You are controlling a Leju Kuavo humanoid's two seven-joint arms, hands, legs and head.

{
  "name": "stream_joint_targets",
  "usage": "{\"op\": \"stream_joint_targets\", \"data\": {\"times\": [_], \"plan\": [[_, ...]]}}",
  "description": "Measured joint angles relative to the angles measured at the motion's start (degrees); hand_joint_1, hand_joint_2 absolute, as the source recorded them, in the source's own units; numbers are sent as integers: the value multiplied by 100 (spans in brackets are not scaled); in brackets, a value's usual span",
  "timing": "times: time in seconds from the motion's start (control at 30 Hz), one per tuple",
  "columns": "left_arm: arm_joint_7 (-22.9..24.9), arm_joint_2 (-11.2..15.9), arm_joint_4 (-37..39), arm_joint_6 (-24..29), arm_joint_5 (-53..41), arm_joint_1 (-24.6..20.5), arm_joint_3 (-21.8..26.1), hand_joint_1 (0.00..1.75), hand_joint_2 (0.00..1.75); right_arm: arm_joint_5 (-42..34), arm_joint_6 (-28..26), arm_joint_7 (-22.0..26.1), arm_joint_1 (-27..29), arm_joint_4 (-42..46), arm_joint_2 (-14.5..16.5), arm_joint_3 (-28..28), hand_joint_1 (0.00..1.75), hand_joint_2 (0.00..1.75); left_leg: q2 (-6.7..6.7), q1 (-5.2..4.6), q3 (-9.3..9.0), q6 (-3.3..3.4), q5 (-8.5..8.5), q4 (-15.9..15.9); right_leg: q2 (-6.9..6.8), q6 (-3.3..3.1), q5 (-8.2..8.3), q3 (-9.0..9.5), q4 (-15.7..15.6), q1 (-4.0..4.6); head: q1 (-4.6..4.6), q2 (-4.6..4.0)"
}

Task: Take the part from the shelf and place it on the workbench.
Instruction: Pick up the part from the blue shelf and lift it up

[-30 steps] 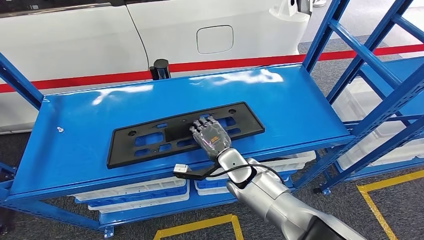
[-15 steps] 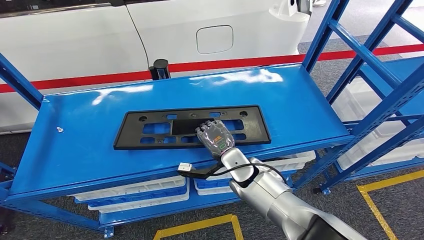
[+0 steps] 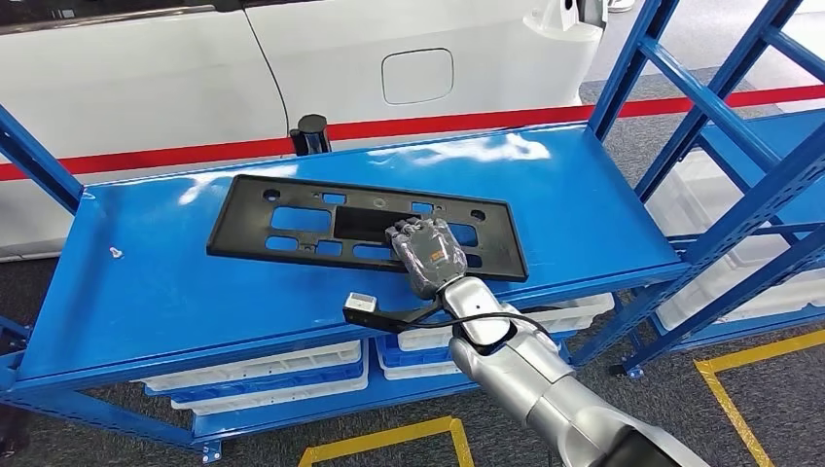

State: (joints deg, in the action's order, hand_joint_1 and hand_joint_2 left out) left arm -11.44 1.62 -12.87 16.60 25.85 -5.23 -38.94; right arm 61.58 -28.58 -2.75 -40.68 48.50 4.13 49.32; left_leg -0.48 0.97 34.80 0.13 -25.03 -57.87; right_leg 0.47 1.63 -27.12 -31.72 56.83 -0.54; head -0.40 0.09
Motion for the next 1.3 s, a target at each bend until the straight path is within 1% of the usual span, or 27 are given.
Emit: {"op": "stream_joint_targets", "data": {"times": [0.07,0.17,0.23,0.3,0.37,0.53,0.57,0.6,0.63,0.73,0.77,0.8,0.87,0.97,1.1,1.17,1.2,1.23,1.27,1.3], "plan": [[63,0,0,2,-2,-16,-9,0,175,-628,-175,371,104,415,-70,-201,175,175,-1,0,2,0,0,0,0,0,0,-1,0,0,0,0],[89,3,0,5,13,-29,-12,0,175,-1934,-302,1068,307,1221,-184,-515,175,175,-1,0,4,0,-1,0,0,0,0,-2,0,0,-1,0],[40,6,1,8,45,-24,-12,0,175,-2936,-127,1415,514,1922,-270,-715,175,175,-2,0,8,0,-1,0,-1,0,-1,-3,0,0,-1,0],[-7,9,2,8,82,-1,-12,0,175,-3776,109,1627,737,2656,-358,-903,175,175,-4,0,12,-1,-2,1,-2,-1,-2,-5,0,0,-1,0],[-17,13,4,8,104,22,-12,0,175,-4116,230,1694,888,3192,-433,-1040,175,175,-3,0,13,-2,-3,1,0,-1,-2,-8,0,0,0,0],[-22,24,4,8,117,31,-12,0,175,-4341,365,1752,1100,3896,-556,-1197,175,175,-1,0,11,-2,-4,1,1,-1,-2,-8,-1,0,-1,0],[-37,24,4,8,127,32,-12,0,175,-4588,483,1811,1135,3985,-575,-1224,175,175,-2,0,10,-2,-4,1,0,-1,-2,-8,-1,0,-1,0],[-69,24,4,8,145,37,-12,0,175,-5008,678,1900,1190,4094,-601,-1261,175,175,-2,0,9,-2,-3,1,0,-1,-2,-7,-1,0,-1,0],[-115,24,5,9,170,46,-11,0,175,-5590,942,2001,1264,4231,-636,-1310,175,175,-4,0,8,-2,-3,1,-1,-1,-2,-6,-1,0,-1,0],[-281,24,11,15,234,108,-8,0,175,-7628,1989,2205,1592,4778,-823,-1530,175,175,-8,0,11,-2,-4,1,-3,-1,-3,-6,-1,0,1,0],[-327,24,15,17,245,131,-7,0,175,-8150,2349,2226,1713,4958,-903,-1624,175,175,-8,-1,12,-1,-4,1,-3,-1,-3,-7,-1,-1,1,0],[-364,25,21,17,260,147,-5,0,175,-8501,2668,2234,1839,5117,-979,-1714,175,175,-7,-4,14,2,-8,-2,-3,0,-3,-7,-3,-2,1,0],[-406,31,35,20,298,160,0,0,175,-8835,3164,2248,2098,5388,-1107,-1856,175,175,-6,-13,16,17,-20,-6,-2,7,-5,-6,-7,-14,-1,0],[-424,39,54,34,366,169,13,0,175,-8901,3551,2252,2441,5670,-1231,-1945,175,175,-6,-27,13,40,-36,-9,-2,22,-14,-2,-10,-34,-3,0],[-454,45,57,53,409,192,40,0,175,-8885,3713,2242,2754,5885,-1325,-2007,175,175,-7,-53,13,77,-57,-21,-2,50,-22,4,-11,-61,-3,0],[-454,49,58,60,408,195,45,0,175,-8870,3730,2239,2854,5954,-1353,-2028,175,175,-7,-76,10,111,-53,-30,-2,87,-9,12,-18,-83,-4,0],[-449,51,59,62,405,194,46,0,175,-8865,3736,2238,2899,5987,-1365,-2044,175,175,-4,-80,-1,141,-36,-11,1,110,-5,20,-24,-83,-5,0],[-437,49,59,63,403,192,46,0,175,-8858,3746,2238,2945,6016,-1379,-2067,175,175,6,-73,-24,174,-7,25,0,127,-28,14,-7,-85,-5,0],[-426,46,59,63,400,189,46,0,175,-8853,3764,2239,2986,6038,-1392,-2096,175,175,17,-60,-48,211,22,71,-1,116,-105,-23,84,-79,-1,0],[-415,45,59,63,401,186,46,0,175,-8845,3787,2239,3023,6054,-1404,-2127,175,175,29,-44,-68,242,49,115,-1,90,-236,-107,286,-69,10,0]]}}
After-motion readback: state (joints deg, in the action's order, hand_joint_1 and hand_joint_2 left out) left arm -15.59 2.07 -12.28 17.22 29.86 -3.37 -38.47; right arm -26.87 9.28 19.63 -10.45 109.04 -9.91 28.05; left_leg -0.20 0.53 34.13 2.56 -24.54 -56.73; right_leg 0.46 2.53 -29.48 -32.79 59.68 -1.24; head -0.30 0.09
